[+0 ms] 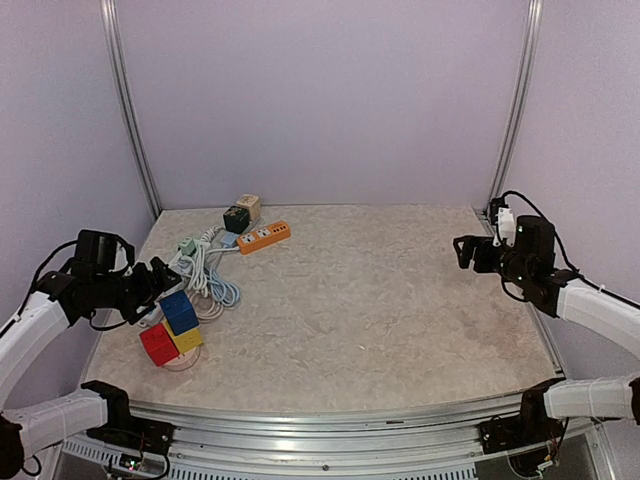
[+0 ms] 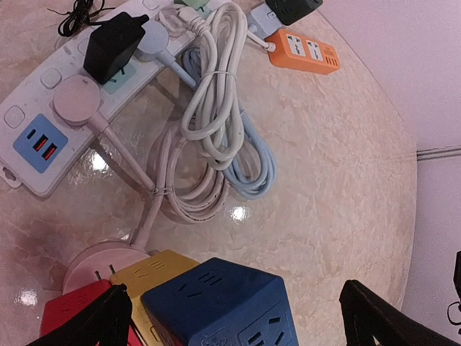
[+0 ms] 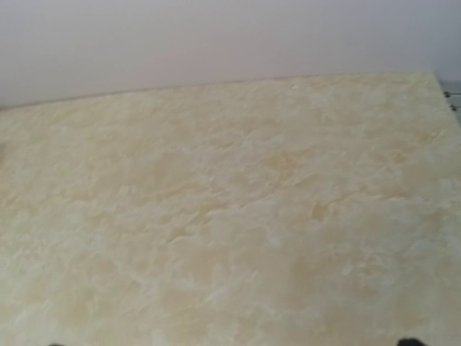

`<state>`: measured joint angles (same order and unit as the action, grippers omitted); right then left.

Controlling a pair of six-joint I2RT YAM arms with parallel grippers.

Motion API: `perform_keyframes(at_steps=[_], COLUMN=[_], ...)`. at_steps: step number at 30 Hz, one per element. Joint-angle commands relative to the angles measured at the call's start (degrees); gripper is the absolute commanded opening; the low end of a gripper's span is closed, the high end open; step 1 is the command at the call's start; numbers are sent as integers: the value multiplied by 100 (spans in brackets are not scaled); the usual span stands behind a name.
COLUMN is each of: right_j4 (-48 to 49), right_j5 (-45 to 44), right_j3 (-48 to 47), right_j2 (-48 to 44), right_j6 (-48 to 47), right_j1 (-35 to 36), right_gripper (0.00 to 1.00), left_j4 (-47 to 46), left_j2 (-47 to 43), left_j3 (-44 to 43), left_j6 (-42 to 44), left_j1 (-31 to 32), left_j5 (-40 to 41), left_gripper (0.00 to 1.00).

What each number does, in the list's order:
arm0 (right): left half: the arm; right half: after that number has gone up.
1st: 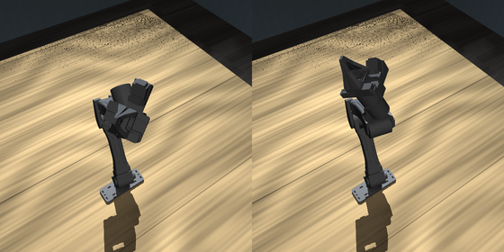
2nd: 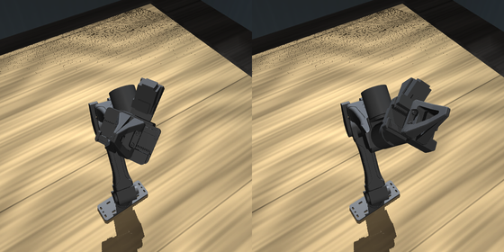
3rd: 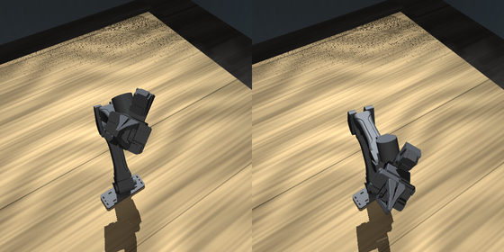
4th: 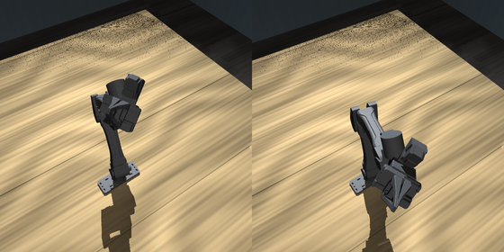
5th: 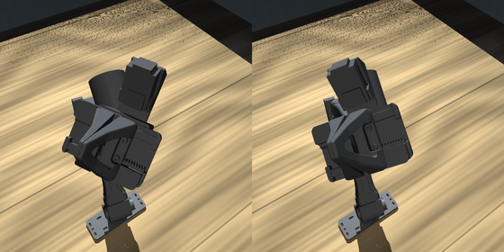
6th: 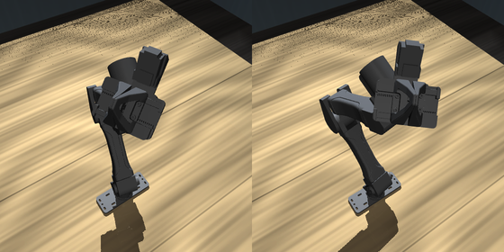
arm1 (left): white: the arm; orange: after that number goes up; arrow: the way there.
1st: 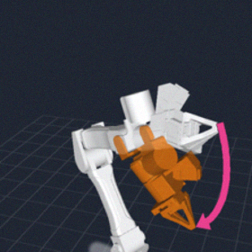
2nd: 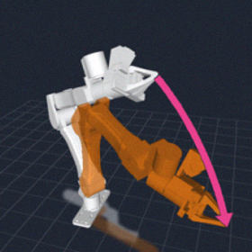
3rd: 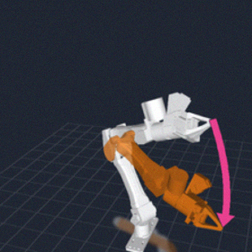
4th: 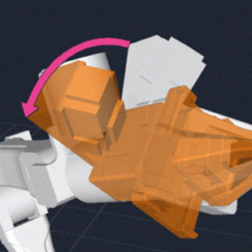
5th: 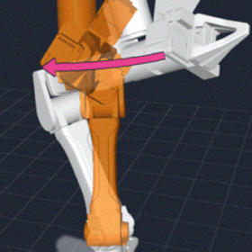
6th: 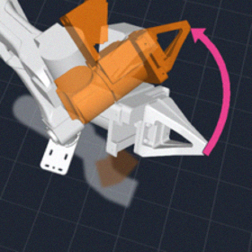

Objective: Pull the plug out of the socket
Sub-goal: Move the socket to the center of the board.

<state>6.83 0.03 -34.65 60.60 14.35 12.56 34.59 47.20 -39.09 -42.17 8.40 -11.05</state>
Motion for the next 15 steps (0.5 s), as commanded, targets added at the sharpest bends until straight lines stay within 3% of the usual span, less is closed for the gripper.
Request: perform_keyframes(at_steps=[1, 15], right_j4=[102, 184], right_j5=[-199, -522], right_j3=[-111, -125], right_j2=[153, 441], right_j6=[-129, -269], right_j1=[243, 500], right_gripper=[100, 100], left_j4=[529, 913], left_j2=[75, 571], left_j3=[1, -344], left_j6=[0, 57], left_j1=[84, 412], left_j5=[-81, 182], left_gripper=[99, 99])
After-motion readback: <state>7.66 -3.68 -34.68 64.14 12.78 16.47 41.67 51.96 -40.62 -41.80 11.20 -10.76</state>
